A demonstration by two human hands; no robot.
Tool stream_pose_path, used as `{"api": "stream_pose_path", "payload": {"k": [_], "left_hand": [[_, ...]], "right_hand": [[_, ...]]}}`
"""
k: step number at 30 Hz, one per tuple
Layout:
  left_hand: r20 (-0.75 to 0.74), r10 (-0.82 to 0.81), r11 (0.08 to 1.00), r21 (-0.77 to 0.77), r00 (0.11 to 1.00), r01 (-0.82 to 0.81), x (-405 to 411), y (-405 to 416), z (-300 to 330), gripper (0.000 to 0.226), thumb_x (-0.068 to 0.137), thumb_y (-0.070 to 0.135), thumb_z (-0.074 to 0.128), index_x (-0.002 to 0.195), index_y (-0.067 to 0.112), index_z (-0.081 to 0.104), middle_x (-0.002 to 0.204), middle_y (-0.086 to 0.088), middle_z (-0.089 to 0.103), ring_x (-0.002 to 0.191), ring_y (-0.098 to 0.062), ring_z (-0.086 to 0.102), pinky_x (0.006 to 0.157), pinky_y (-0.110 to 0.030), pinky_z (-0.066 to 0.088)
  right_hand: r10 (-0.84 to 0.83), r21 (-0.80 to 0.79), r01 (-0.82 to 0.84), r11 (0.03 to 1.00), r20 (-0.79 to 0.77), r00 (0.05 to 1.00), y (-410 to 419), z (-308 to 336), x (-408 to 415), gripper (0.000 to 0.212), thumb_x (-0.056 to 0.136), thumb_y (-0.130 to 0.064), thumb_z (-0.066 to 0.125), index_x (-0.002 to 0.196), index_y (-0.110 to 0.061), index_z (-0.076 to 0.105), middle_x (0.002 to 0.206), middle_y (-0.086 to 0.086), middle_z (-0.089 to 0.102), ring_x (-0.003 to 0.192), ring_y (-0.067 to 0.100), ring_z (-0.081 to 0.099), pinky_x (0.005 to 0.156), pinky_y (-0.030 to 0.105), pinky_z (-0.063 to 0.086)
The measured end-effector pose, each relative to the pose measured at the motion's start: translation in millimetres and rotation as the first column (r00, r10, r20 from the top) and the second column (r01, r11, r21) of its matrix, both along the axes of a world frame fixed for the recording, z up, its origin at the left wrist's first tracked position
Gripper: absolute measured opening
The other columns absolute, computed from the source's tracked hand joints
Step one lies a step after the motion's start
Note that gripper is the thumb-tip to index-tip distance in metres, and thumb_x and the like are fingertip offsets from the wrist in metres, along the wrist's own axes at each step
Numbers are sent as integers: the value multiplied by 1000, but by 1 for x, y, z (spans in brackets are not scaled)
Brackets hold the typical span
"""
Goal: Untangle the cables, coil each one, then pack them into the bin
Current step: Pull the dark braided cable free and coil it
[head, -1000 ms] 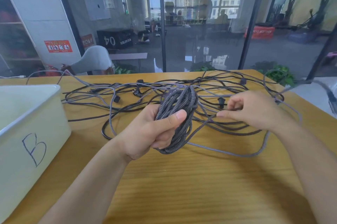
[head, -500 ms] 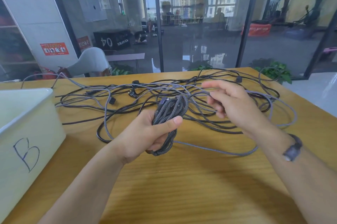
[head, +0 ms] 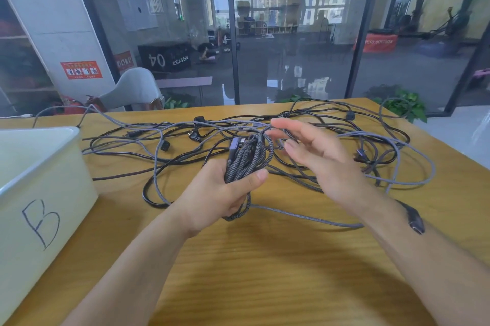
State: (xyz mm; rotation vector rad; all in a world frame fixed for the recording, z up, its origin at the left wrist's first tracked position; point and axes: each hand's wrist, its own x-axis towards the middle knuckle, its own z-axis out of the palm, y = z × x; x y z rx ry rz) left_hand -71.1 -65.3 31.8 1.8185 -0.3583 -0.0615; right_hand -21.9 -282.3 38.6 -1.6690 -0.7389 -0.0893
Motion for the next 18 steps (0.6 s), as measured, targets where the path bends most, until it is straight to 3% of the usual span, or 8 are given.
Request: {"api": "stream_pose_path", "payload": {"k": [2,4,8,12,15,18], "left_hand": [[22,4,1000,-3,1000,-4,0,0,1,53,97,31,68,75,0,33,65,-14,20,55,-26,16,51,-40,16],[29,9,1000,-1,1000,-9,-1,-2,1,52,98,29,69,74,1,32,64,-15,22,56,-29,18,51,-41,17],[36,69,995,74,997,-72,2,-6,-5,54,98,32,71,74,2,32,62,-11,29,53,-23,24,47,-31,23],[103,233,958,145,967,-246,11,-1,-14,53,96,39,71,66,16,34,55,2,35,49,-20,30,51,-33,30],[152,347,919,141,926,-367,15,-1,-19,53,97,41,70,63,21,34,52,7,34,47,-17,31,52,-32,30],[165,457,875,96,874,-475,17,1,-19,54,96,44,70,62,21,35,50,8,35,44,-15,31,50,-30,31]], "right_hand": [[-96,-83,114,990,197,976,2,-4,-3,34,108,-15,54,141,-21,60,130,-11,70,131,8,59,109,32,48],[-217,-97,275,957,394,893,6,-5,-6,31,107,-10,54,135,-19,64,124,-11,72,124,7,64,101,32,52],[-348,-82,467,881,556,755,7,-2,-10,21,104,-14,59,123,-21,62,94,-13,77,94,6,72,79,37,56],[-277,-260,489,833,568,775,14,0,-15,31,105,-21,55,135,-28,54,98,-18,76,100,10,72,82,45,56],[-253,-384,471,794,495,831,22,2,-19,41,106,-25,51,146,-31,48,107,-20,76,100,13,71,88,43,53],[-246,-506,420,753,376,893,18,5,-20,34,108,-24,47,140,-30,56,94,-24,75,81,3,71,87,34,51]]}}
